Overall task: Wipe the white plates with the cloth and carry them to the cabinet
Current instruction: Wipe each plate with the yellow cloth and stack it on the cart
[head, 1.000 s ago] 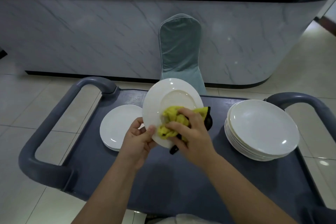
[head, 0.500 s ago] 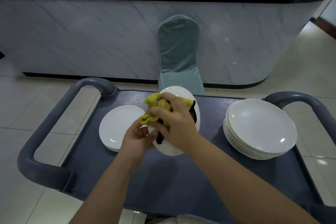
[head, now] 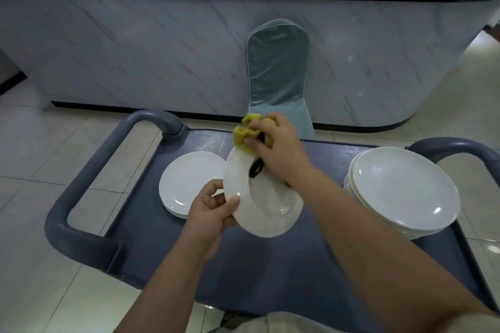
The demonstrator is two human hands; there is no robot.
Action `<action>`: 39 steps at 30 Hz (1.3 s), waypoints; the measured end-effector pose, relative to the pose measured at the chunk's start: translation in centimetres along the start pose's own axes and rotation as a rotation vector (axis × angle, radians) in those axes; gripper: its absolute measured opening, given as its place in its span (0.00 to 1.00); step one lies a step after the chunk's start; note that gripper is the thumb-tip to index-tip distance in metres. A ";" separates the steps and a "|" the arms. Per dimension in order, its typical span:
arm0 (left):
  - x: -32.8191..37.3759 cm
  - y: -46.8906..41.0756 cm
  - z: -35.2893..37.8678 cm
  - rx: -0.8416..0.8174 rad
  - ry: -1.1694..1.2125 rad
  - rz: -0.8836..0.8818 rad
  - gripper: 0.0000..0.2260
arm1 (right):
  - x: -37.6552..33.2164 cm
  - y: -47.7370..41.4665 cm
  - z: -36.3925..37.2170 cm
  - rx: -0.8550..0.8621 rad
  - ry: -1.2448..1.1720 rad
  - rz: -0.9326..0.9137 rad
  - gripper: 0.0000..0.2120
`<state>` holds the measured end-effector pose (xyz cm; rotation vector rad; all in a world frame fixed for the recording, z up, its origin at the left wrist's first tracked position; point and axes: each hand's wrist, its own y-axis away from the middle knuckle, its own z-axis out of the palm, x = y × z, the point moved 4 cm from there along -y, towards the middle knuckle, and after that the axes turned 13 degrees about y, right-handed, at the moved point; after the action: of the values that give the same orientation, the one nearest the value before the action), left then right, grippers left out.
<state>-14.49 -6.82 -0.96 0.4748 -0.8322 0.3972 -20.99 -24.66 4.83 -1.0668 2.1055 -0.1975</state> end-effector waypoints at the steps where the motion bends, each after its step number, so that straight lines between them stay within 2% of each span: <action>1: -0.2 0.0 -0.2 0.020 0.069 -0.018 0.08 | 2.1 -0.9 -0.2 -0.024 0.009 0.101 0.15; 5: -0.9 -0.6 -0.4 0.084 0.351 -0.064 0.09 | 8.6 1.3 -1.9 -0.026 0.055 0.318 0.15; 7: -1.1 -1.5 0.1 0.142 0.452 -0.077 0.07 | 8.6 4.7 -2.5 0.092 0.080 0.339 0.11; 10: -2.1 -3.0 1.7 0.212 0.539 -0.112 0.07 | 4.9 9.9 -1.2 0.220 0.092 0.206 0.12; 13: -3.3 -4.1 3.5 0.227 0.494 -0.175 0.06 | 0.9 12.6 1.1 0.172 0.225 -0.076 0.12; 14: -3.5 -4.3 3.7 0.227 0.487 -0.186 0.06 | 0.7 12.6 1.0 0.162 0.264 -0.117 0.12; 16: -3.6 -4.5 3.8 0.198 0.546 -0.197 0.07 | 2.0 12.2 -0.3 0.186 0.315 -0.095 0.12; 19: -3.4 -4.5 3.6 0.156 0.646 -0.192 0.10 | 4.1 12.6 -2.4 0.243 0.355 0.065 0.11; 21: -3.7 -4.3 3.8 0.144 0.616 -0.215 0.10 | 3.1 12.7 -1.9 0.256 0.363 0.012 0.11; 23: -4.2 -4.2 4.0 0.137 0.541 -0.248 0.09 | 1.0 12.6 -0.2 0.197 0.398 -0.176 0.10; 25: -4.2 -4.2 3.8 0.138 0.497 -0.251 0.09 | 0.5 12.8 0.2 0.153 0.412 -0.261 0.09; 30: -3.3 -4.3 3.0 0.085 0.568 -0.211 0.10 | 2.9 13.1 -2.8 0.254 0.373 -0.085 0.08; 32: -3.3 -4.4 2.9 0.060 0.518 -0.209 0.09 | 1.6 12.3 -1.8 0.240 0.360 -0.113 0.09; 34: -3.5 -4.4 2.9 0.053 0.438 -0.218 0.06 | -0.3 12.0 0.1 0.173 0.363 -0.248 0.08; 36: -3.3 -4.4 2.9 0.039 0.406 -0.216 0.05 | 0.0 12.5 0.3 0.146 0.334 -0.297 0.08; 39: -2.4 -4.5 2.3 -0.024 0.385 -0.188 0.09 | 4.0 13.5 -1.9 0.169 0.246 -0.144 0.09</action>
<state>-15.02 -12.09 -2.58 0.4320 -0.4151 0.2911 -32.27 -19.35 -2.00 -1.1389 2.1808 -0.5933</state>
